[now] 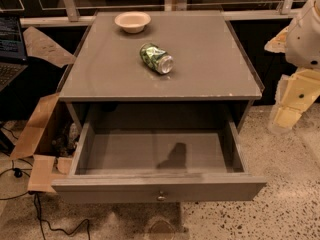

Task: Place green can into top drawer

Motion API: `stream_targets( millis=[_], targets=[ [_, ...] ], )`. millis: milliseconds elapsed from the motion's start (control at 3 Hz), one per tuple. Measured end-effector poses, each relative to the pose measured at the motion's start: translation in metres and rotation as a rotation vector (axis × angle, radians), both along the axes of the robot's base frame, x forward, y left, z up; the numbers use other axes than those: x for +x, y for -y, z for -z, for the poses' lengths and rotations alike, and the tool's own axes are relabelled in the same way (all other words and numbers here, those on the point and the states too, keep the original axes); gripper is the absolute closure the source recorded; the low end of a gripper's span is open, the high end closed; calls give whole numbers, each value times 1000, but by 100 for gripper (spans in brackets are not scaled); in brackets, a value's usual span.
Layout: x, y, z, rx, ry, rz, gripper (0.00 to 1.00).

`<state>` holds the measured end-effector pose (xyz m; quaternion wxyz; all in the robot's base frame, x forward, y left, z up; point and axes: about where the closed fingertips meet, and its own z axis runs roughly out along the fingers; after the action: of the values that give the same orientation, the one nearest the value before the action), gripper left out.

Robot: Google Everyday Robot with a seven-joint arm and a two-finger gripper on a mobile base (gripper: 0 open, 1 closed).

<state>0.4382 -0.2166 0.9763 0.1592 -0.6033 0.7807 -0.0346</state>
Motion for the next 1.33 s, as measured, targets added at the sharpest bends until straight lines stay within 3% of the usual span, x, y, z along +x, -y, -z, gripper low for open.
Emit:
stream_targets(
  millis=[333,667,1000,1333],
  targets=[
    [0,0,0,0,0,0,0],
    [5,1,0,41,19,76,0],
    [25,7,12,232,59,306,0],
    [61,3,11,436,110,506,0]
  ],
)
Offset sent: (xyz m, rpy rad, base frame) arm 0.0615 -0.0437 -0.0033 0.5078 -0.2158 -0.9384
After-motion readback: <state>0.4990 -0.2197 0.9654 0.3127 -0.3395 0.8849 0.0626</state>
